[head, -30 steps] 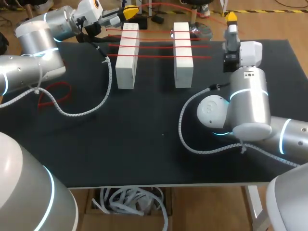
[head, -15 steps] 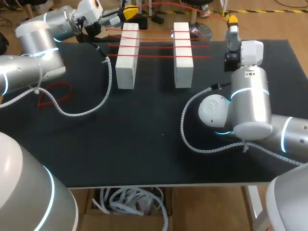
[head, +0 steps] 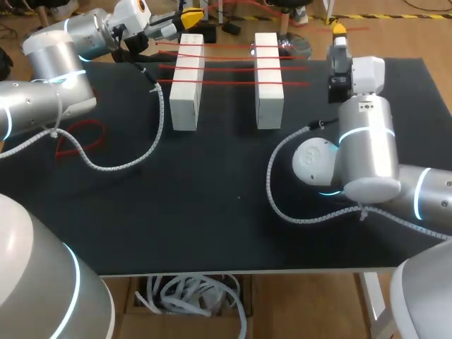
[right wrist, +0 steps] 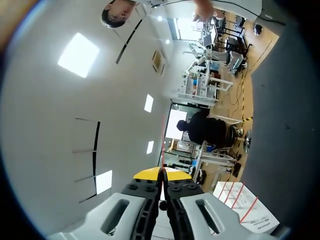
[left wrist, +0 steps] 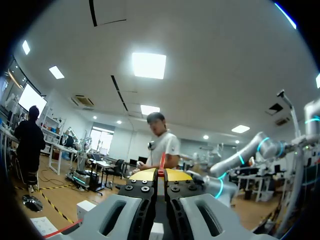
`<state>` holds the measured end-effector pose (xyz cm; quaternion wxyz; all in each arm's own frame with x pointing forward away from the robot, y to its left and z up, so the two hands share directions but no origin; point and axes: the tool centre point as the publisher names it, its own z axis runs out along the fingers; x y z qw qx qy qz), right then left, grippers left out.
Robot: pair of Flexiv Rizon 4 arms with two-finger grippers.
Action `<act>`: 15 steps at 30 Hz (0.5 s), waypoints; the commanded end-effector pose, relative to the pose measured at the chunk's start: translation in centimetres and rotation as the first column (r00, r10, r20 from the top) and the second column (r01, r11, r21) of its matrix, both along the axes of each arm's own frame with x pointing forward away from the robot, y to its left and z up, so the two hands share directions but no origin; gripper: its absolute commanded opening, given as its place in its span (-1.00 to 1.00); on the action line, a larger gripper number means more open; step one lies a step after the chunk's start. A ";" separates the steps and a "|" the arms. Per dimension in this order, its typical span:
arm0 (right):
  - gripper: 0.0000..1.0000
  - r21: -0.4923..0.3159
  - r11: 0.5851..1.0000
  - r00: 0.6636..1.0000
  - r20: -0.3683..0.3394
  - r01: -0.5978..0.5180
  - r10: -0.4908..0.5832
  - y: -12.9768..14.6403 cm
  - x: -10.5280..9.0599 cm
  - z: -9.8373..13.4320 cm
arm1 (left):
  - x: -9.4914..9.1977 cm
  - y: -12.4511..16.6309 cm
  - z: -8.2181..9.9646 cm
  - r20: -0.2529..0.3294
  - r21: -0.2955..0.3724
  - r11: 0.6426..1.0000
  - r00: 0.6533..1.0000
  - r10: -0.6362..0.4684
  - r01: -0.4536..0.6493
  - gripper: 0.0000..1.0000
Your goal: Grab the tape and strap the tape.
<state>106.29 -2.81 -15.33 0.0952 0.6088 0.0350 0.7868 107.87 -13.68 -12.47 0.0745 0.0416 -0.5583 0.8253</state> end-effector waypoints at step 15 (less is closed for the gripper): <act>-1.00 -0.011 1.000 1.000 0.025 -0.005 0.005 0.4 1.0 2.4 | 0.1 0.0 -0.1 0.000 -0.001 1.000 1.000 -0.004 0.004 -1.00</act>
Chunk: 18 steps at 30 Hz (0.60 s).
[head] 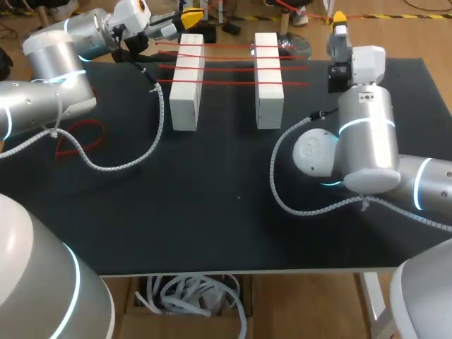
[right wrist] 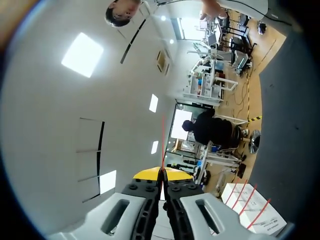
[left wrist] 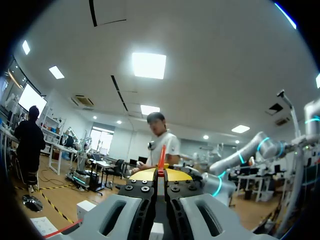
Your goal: Grab the tape and strap the tape.
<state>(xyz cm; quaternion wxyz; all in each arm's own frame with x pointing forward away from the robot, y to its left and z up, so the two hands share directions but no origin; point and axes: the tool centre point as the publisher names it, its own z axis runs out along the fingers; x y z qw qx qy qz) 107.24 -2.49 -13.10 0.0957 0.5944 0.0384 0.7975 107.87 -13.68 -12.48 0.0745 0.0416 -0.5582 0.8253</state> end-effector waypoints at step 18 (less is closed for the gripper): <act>-1.00 0.007 0.999 0.971 -0.235 -0.042 0.042 0.3 -0.3 -0.4 | 0.1 0.0 0.0 0.000 -0.001 1.000 1.000 -0.004 0.004 -1.00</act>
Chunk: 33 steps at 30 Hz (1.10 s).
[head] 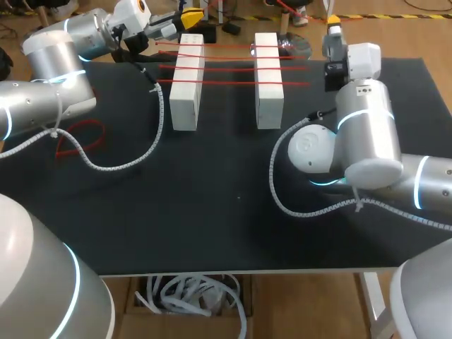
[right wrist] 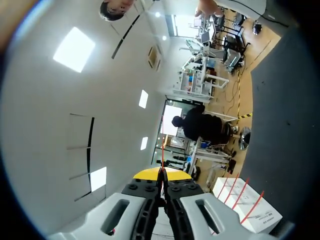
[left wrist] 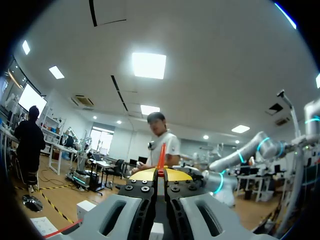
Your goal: Grab the tape and strap the tape.
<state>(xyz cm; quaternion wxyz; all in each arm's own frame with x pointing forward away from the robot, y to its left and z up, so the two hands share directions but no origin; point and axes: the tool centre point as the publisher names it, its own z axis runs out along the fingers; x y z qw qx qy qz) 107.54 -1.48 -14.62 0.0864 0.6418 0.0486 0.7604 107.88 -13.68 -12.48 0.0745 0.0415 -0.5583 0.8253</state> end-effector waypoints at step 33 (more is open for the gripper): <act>-1.00 0.037 0.997 0.972 -0.227 -0.060 0.067 -0.5 -1.5 0.1 | 0.1 0.0 0.0 0.000 -0.001 1.000 1.000 -0.004 0.004 -1.00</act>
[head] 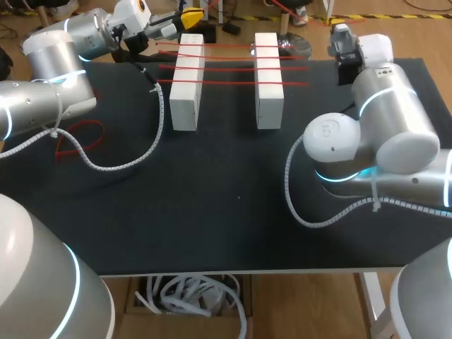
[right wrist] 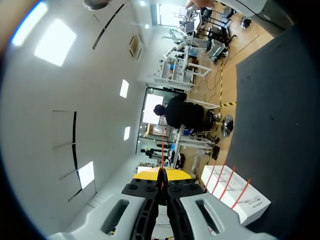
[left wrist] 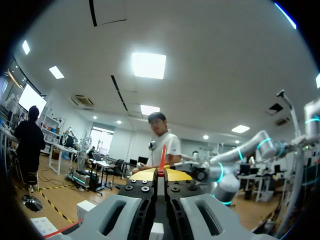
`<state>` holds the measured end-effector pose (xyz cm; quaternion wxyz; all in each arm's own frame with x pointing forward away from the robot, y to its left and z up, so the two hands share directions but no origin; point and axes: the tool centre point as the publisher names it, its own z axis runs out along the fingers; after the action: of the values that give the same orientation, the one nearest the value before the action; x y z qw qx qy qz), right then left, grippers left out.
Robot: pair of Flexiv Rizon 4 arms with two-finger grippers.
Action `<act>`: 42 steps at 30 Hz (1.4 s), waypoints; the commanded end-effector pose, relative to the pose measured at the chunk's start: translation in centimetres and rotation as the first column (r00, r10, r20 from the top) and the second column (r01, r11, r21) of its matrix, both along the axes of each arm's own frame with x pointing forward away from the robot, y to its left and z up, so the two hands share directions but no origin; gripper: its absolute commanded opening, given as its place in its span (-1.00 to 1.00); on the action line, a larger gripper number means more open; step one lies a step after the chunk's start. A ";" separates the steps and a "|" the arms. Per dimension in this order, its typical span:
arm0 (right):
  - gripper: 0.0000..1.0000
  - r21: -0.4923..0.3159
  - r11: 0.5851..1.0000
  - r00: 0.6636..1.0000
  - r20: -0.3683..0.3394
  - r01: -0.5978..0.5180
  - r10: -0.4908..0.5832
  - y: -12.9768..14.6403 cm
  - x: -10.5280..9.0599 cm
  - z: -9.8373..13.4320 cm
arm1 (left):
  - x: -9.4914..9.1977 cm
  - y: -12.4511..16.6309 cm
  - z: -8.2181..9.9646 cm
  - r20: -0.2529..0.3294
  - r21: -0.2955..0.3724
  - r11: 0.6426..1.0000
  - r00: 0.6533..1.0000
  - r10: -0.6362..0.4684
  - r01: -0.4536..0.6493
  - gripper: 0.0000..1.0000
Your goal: Grab the tape and strap the tape.
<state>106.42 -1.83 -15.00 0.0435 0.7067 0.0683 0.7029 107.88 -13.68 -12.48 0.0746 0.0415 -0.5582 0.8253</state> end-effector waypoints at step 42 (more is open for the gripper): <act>-1.00 -0.038 0.999 0.999 -0.039 0.025 -0.027 -0.4 -0.6 0.6 | -0.3 1.3 -0.4 -0.019 0.562 0.807 0.973 0.231 -0.180 -1.00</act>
<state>105.88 -2.24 -14.76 0.0638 0.7171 0.0725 0.6903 109.01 -12.41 -14.11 0.0544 0.0923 -0.6947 0.7112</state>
